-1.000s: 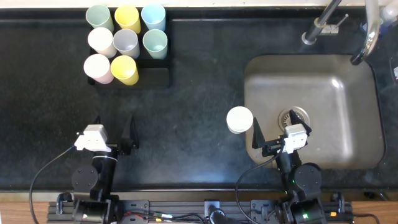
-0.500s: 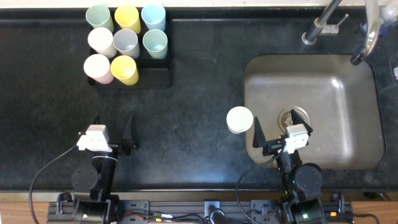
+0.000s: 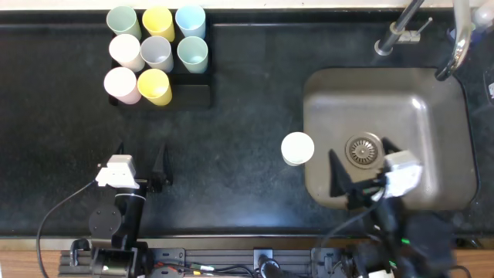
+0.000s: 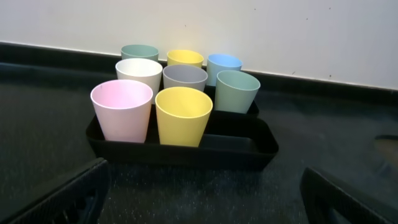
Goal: Store Cups
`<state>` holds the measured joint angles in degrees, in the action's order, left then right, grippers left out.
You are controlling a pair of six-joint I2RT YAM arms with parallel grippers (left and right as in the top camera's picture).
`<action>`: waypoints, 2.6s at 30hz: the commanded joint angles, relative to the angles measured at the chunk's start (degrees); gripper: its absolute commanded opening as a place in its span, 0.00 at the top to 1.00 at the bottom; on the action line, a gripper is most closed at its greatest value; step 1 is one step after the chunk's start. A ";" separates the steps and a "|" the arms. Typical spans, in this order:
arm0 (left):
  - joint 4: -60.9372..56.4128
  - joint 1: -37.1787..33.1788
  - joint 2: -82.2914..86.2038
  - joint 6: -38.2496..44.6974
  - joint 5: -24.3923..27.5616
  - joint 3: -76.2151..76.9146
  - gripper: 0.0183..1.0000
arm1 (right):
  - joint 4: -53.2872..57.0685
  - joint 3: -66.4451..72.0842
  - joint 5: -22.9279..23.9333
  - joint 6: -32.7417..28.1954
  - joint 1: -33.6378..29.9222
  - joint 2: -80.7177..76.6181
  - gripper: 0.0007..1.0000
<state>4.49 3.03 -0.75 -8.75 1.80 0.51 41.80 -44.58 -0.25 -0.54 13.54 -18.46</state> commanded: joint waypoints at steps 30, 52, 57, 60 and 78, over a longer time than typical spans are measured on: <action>0.15 0.52 0.57 1.27 1.11 -0.04 0.00 | 46.42 -35.17 -4.07 5.70 -0.02 -59.01 0.00; 0.15 0.52 0.57 1.29 1.11 -0.04 0.00 | 39.85 -32.44 0.11 6.88 4.37 -80.56 0.04; 0.15 0.52 0.57 1.27 1.11 -0.04 0.00 | 37.44 -32.44 0.09 9.14 4.90 -83.19 0.15; 0.15 0.52 0.57 1.27 1.11 -0.04 0.00 | 36.28 -32.44 0.09 9.79 5.11 -84.17 0.21; 0.15 0.52 0.57 1.27 1.11 -0.04 0.00 | 31.89 -33.99 -0.28 12.15 10.25 -81.77 0.96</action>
<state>4.43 3.03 -0.75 -8.73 2.00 0.51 74.13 -77.25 -0.60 10.81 22.50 -102.89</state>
